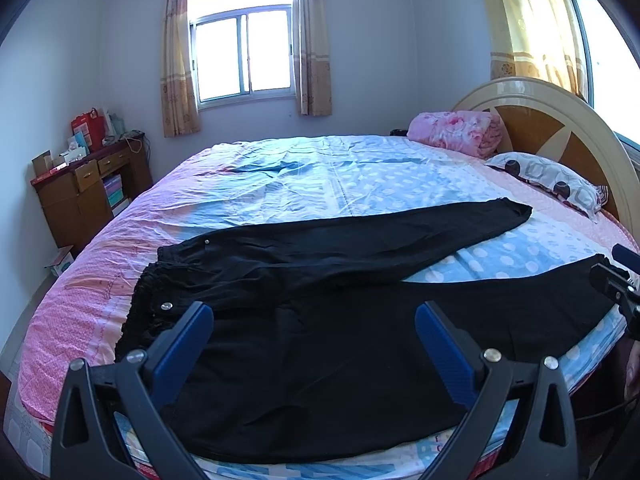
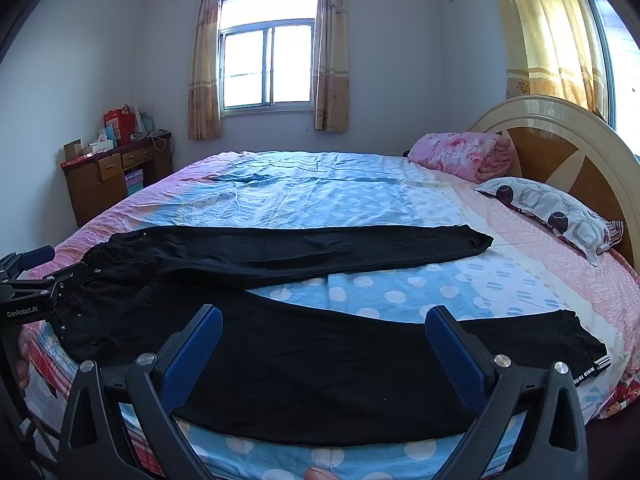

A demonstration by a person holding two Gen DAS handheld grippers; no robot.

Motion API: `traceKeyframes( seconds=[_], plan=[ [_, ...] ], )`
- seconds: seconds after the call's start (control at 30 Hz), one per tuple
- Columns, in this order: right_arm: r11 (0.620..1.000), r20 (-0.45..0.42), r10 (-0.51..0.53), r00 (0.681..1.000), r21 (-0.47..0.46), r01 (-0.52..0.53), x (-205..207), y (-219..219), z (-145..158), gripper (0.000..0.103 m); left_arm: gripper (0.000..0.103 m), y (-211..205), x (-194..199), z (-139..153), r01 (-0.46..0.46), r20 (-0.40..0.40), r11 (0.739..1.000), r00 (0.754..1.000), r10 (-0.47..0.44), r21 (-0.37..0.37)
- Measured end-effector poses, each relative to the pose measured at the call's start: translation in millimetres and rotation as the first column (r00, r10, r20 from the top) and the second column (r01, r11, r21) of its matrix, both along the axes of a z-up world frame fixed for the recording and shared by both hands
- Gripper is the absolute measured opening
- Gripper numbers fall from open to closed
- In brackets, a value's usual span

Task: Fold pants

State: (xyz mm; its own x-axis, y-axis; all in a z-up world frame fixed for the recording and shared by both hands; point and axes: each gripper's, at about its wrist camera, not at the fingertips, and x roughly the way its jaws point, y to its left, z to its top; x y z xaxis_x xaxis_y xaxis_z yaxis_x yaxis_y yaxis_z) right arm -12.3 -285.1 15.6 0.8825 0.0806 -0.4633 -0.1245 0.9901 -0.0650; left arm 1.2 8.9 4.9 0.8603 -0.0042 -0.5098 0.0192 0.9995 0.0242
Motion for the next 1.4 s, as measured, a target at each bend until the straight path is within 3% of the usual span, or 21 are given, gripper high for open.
traceKeyframes(
  seconds=[1.4],
  plan=[
    [1.0,-0.012,-0.004,1.0,-0.012,0.003,3.0,-1.6,-2.1,0.102,0.103,-2.1,0.2,3.6,-0.001,0.007,1.0,1.0,0.001,-0.007]
  ],
)
